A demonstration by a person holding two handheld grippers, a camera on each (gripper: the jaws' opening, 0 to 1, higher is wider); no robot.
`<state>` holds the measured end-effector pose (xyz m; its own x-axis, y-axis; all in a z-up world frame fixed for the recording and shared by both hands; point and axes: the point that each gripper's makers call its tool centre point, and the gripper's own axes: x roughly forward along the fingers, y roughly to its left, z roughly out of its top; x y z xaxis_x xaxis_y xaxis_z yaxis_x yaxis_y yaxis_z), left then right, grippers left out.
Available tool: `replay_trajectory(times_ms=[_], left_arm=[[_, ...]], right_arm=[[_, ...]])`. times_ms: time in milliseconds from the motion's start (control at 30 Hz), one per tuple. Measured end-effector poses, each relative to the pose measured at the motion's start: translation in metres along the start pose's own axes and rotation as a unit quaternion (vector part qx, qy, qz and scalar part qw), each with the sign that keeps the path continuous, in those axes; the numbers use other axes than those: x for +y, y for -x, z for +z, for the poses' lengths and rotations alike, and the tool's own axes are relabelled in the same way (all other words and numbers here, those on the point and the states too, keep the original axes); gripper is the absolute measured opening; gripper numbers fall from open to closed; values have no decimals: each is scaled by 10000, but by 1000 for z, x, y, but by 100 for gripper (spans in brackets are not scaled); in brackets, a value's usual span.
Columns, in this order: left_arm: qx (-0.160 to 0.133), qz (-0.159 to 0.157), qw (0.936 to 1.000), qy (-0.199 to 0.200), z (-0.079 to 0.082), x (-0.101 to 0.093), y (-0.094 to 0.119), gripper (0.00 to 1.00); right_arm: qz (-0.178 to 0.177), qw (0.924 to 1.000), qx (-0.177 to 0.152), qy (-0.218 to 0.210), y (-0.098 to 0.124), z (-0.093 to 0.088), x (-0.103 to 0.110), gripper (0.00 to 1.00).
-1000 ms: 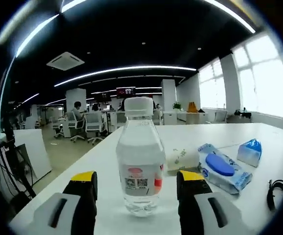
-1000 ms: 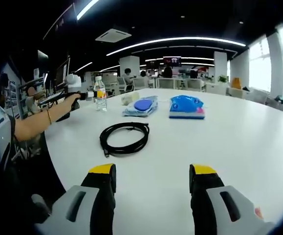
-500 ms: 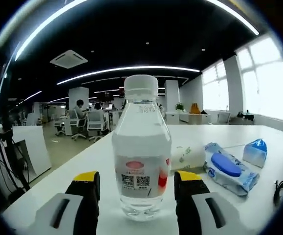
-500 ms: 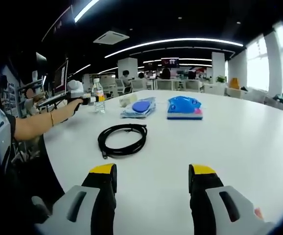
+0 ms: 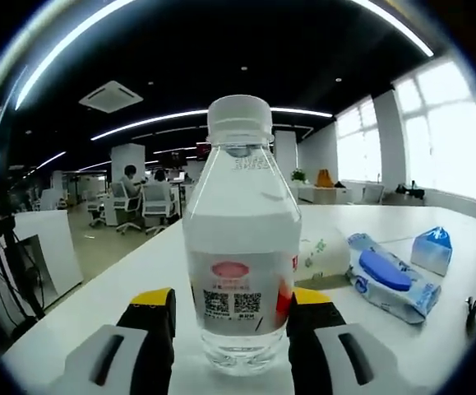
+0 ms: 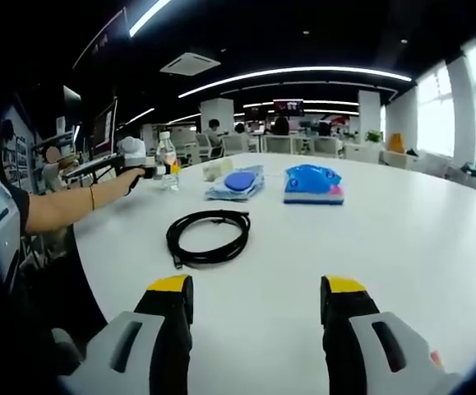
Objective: Arrange the tabletop items into an orderly group along one side of the table until the central work area is clear of visible clutter.
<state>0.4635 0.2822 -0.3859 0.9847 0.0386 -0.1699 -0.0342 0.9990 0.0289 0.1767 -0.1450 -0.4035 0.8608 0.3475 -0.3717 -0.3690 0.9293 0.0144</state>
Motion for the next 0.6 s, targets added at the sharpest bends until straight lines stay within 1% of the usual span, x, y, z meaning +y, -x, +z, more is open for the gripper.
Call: replay_trajectory(times_ms=[67,233,400,467,533,600], left_arm=[[37,-12,10000,-83,-1,-1,-1,53],[107,-75,9997,-226,-2,-1,-6,53],[134,-191,9994,-273,-1,-3,-12,52],[166,-252,9993,-227,-2,-5,-14,49],[193,-352,9990,-204,-2,-9,-16,42],[193,-351,9987,-308,-2,-11,-18,42]], right_arm=[[-35,10000,75,39,0,-1,-2,60],[-51,9999,101,64,-3,-1,-3,62],[-76,9998,159,97,-8,-2,-6,61],[-64,9998,160,98,-10,-1,-6,61],[-51,9998,145,104,-11,0,-6,61],[-42,9998,144,112,-13,0,-5,62]])
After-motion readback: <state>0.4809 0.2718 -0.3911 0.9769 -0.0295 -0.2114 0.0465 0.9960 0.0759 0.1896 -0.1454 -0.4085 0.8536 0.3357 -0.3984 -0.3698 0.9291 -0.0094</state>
